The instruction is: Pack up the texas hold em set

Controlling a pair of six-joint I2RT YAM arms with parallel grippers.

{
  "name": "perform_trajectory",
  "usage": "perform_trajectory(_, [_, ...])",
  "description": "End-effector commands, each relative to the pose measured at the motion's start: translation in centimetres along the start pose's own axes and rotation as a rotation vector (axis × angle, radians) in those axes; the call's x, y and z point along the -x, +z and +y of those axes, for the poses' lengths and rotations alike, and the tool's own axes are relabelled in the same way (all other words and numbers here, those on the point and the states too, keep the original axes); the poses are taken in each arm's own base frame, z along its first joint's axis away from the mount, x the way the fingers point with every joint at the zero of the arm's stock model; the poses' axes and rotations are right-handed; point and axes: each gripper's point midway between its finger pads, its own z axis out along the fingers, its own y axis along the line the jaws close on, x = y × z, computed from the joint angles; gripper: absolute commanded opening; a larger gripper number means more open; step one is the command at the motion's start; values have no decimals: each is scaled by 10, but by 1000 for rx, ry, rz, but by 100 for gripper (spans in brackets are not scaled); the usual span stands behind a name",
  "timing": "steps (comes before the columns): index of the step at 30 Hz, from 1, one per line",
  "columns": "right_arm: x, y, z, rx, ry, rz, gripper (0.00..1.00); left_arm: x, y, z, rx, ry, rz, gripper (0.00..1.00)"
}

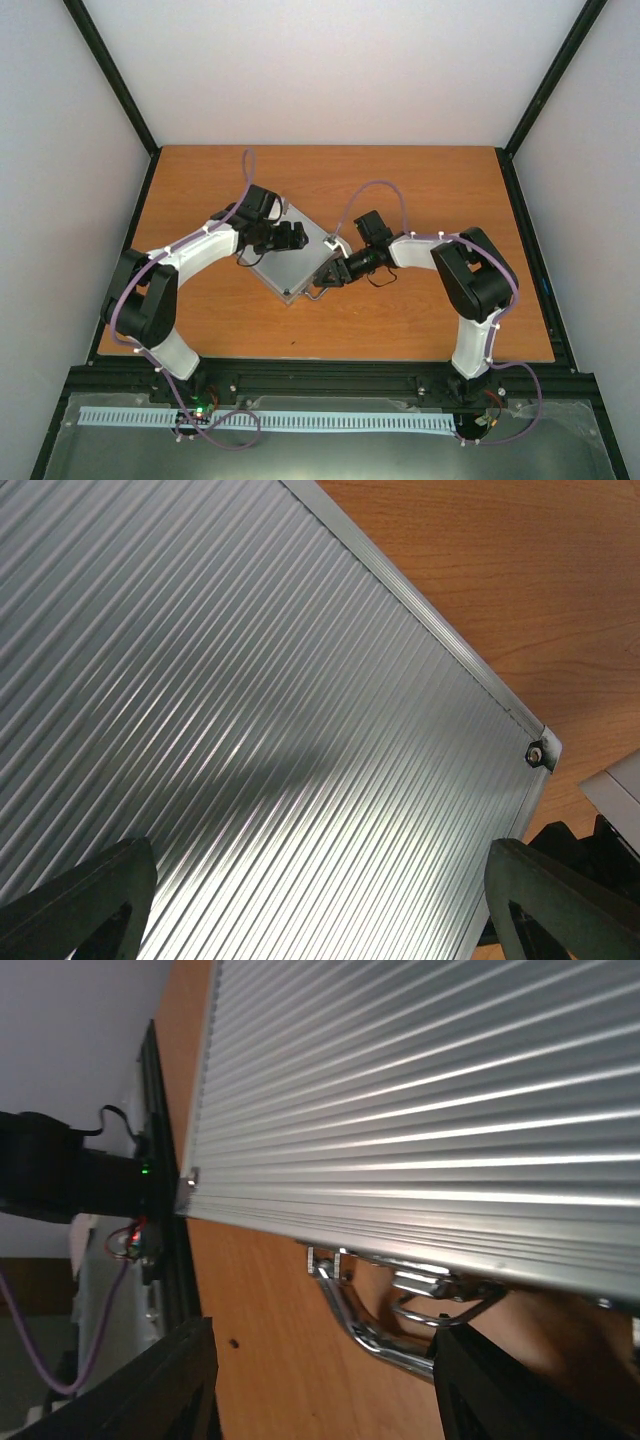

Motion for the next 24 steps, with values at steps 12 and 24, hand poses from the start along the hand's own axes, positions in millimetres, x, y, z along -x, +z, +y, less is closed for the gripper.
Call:
perform_trajectory(12, [9,-1,14,107,-10,-13,60,-70,27,51,164,-86,237,93])
perform_trajectory(24, [34,-9,22,92,-44,-44,61,-64,30,47,152,-67,243,93])
